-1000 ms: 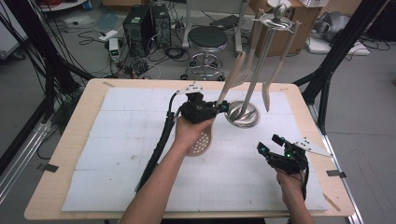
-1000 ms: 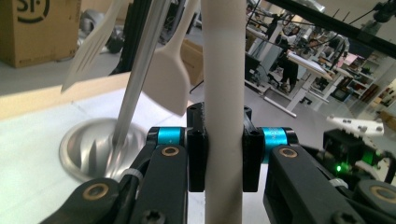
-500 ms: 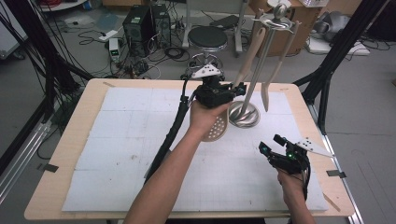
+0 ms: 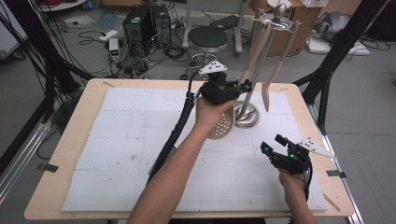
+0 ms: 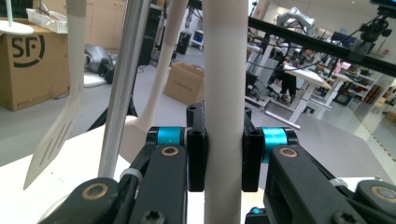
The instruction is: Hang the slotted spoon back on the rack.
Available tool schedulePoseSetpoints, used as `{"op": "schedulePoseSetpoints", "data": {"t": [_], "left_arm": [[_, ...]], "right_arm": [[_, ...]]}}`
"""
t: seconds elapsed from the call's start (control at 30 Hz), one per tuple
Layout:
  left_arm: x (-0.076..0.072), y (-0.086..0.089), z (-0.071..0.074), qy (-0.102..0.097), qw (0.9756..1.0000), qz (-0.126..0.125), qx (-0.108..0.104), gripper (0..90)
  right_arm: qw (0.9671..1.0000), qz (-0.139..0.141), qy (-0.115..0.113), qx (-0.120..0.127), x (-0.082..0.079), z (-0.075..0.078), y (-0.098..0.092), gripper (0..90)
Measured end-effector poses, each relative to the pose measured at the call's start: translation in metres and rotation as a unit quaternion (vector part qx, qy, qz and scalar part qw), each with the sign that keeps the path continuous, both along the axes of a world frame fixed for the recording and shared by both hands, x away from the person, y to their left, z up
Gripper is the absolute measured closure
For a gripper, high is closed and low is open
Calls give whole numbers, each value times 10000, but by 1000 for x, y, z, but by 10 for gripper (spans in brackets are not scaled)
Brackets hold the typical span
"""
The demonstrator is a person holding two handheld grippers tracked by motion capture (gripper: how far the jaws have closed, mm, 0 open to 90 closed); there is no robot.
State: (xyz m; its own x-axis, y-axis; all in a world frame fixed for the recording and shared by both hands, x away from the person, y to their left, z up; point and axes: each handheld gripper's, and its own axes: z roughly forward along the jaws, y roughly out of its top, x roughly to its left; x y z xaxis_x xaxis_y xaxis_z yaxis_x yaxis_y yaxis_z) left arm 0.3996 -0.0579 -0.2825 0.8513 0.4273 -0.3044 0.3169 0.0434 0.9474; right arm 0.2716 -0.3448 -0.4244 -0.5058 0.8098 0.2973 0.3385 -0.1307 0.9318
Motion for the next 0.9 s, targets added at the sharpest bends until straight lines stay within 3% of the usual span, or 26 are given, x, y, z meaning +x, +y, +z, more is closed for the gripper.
{"op": "schedulePoseSetpoints", "data": {"t": [0.23, 0.33, 0.47, 0.57, 0.9], "left_arm": [[1, -6, -4, 62, 9999, -82, 2, 776], [1, -7, -4, 99, 9999, 49, 127, 775], [4, -5, -1, 270, 9994, 184, 122, 776], [5, -7, 1, 287, 9989, 204, 302, 777], [9, -12, -3, 459, 9986, 46, 238, 774]], "right_arm": [[10000, 21, 2, -33, 0, 0, 0, 158], [10000, 13, 18, -34, 0, 0, 0, 158], [10000, 27, 4, -59, 0, -1, 1, 158], [10000, 17, 4, -45, 0, -1, 1, 158], [10000, 21, 0, -30, 0, 0, 1, 158]]}}
